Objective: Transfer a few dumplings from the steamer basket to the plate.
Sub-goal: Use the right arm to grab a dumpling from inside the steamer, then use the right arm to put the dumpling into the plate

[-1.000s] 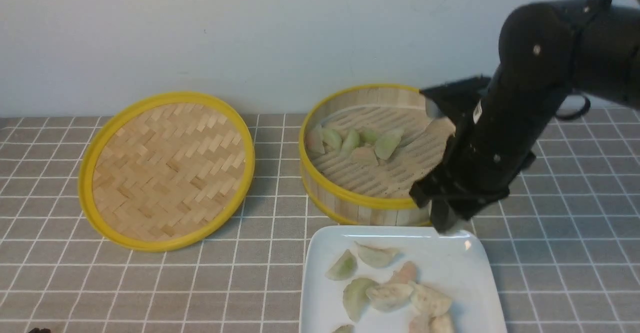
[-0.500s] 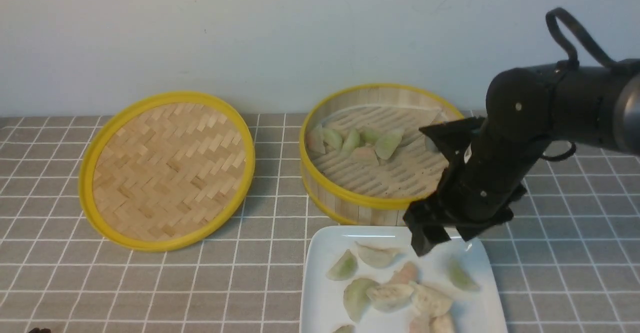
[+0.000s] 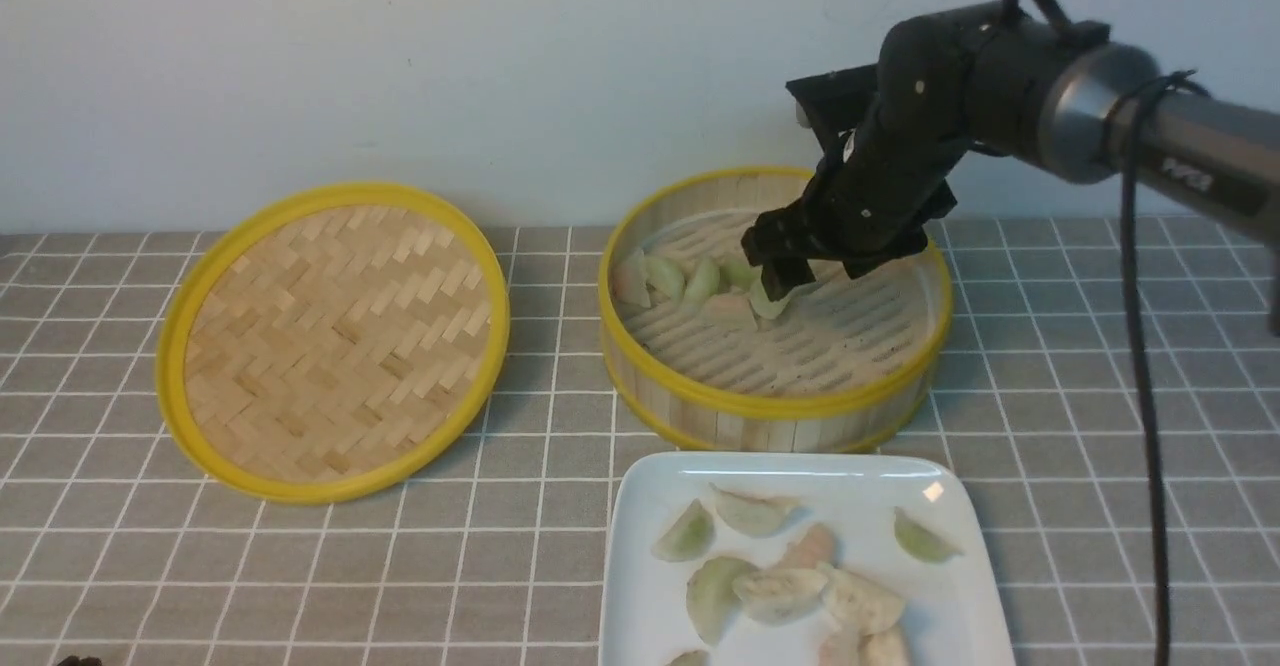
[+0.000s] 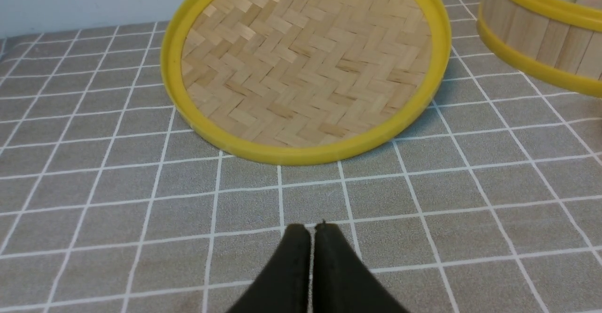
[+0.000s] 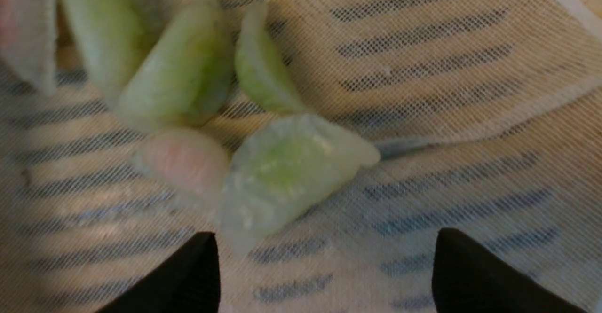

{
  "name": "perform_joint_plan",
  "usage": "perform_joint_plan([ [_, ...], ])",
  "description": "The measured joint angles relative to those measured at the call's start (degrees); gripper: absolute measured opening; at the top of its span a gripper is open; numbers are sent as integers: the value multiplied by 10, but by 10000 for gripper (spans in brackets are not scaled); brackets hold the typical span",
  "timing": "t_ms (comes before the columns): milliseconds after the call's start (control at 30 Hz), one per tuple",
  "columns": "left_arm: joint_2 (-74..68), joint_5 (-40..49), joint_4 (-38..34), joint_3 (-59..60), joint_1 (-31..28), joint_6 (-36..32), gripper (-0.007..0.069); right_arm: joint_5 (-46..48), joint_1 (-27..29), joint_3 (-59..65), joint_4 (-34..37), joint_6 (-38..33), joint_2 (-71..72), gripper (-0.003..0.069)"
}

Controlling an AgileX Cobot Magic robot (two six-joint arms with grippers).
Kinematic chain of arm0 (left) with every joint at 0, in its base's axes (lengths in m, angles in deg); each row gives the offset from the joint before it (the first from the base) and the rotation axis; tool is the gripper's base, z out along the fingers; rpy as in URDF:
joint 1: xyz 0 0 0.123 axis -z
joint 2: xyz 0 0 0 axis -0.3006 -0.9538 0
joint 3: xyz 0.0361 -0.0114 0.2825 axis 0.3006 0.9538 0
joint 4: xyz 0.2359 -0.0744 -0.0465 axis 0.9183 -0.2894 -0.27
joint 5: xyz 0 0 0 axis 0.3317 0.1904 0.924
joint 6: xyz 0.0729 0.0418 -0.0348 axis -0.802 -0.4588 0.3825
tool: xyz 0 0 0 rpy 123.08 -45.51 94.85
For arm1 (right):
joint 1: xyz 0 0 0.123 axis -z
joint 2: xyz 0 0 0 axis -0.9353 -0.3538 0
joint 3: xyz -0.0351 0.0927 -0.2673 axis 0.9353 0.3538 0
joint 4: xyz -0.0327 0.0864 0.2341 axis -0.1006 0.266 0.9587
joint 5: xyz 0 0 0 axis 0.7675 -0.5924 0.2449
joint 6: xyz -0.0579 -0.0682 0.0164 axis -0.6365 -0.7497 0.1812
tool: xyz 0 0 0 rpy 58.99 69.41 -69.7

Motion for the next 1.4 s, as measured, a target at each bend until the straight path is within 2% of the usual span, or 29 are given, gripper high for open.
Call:
perform_joint_plan([
  [400, 0, 0, 0, 0, 0, 0, -5, -37, 2, -43, 1, 45, -60, 540],
  [533, 0, 0, 0, 0, 0, 0, -5, -37, 2, -45, 14, 45, -65, 508],
  [600, 0, 0, 0, 0, 0, 0, -5, -37, 2, -45, 23, 44, -65, 437],
  [633, 0, 0, 0, 0, 0, 0, -5, -31, 2, -47, 29, 36, -65, 349],
  [700, 0, 0, 0, 0, 0, 0, -5, -16, 2, -52, 36, 22, -66, 232],
  [1000, 0, 0, 0, 0, 0, 0, -5, 132, 2, -88, 30, -3, -7, 246],
  [1133, 0, 0, 0, 0, 0, 0, -5, 141, 2, -70, 31, -16, 56, 246],
  [1300, 0, 0, 0, 0, 0, 0, -5, 141, -17, 117, 39, -20, 221, 246],
  [1333, 0, 0, 0, 0, 0, 0, -5, 141, -17, 117, 39, -20, 221, 246],
  [1400, 0, 0, 0, 0, 0, 0, -5, 131, -49, 243, 41, -15, 288, 246],
])
